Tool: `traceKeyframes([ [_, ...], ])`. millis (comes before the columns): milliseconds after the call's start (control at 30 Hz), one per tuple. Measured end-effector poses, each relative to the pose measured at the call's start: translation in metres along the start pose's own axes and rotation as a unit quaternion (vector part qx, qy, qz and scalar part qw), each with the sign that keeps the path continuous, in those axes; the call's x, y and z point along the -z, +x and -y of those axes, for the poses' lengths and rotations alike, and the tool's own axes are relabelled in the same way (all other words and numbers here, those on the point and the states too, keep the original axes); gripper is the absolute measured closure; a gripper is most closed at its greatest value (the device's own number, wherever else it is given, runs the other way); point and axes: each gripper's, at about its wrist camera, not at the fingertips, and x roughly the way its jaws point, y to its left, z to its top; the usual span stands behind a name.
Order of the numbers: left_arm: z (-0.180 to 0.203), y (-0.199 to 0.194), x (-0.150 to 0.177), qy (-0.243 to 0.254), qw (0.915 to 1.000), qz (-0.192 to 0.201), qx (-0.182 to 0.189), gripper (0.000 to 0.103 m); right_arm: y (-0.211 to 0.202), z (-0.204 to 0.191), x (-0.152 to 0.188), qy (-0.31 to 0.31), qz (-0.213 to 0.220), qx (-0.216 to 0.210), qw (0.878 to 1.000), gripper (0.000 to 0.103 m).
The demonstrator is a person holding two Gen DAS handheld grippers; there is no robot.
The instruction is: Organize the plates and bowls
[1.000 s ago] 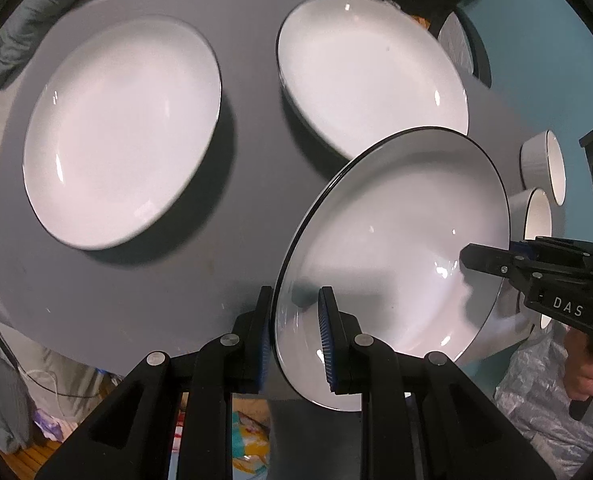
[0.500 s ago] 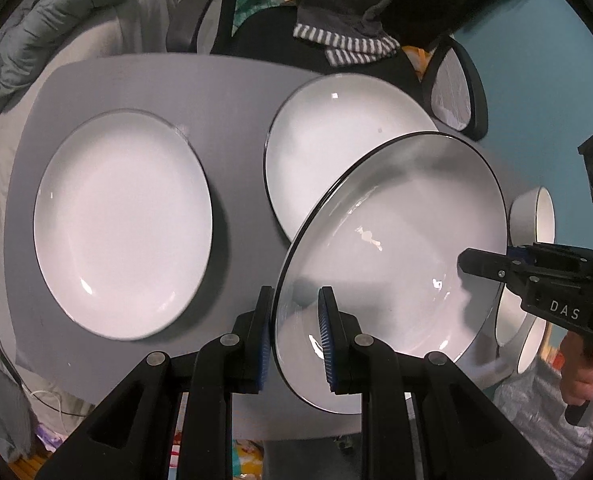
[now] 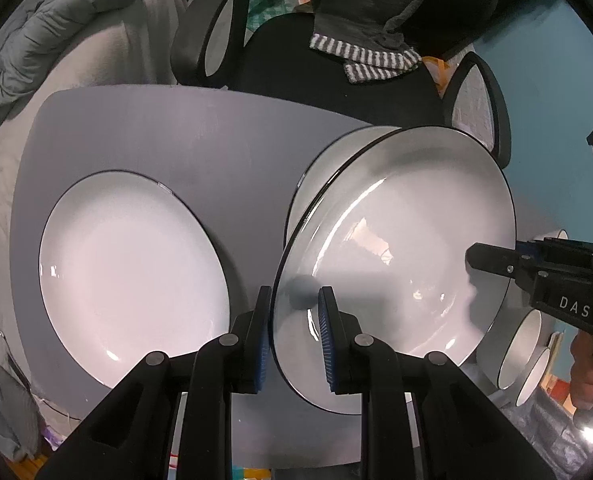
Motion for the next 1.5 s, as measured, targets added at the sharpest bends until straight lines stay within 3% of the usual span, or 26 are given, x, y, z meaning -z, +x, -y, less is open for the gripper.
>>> traceKeyframes([
  [1000,0.003,0.03,-0.023,-0.004,0.9993,-0.034,-0.017,0.081,0.023,0.014,-0.031,0.019,-0.032,0.012,0.999,0.083],
  [1067,0.003,0.03,-0.024,-0.005,0.9992,-0.034,-0.019,0.081,0.023,0.015,-0.031,0.026,-0.034,0.009,0.999,0.079],
  [1233,0.008,0.035,-0.027,-0.003,0.9988,-0.042,-0.026,0.076,0.027,0.006,-0.034,0.03,-0.046,0.015,0.998,0.058],
  [1500,0.017,0.032,-0.024,0.029,0.9971,-0.037,-0.061,0.069,0.032,-0.012,-0.034,0.02,-0.069,0.081,0.994,0.049],
])
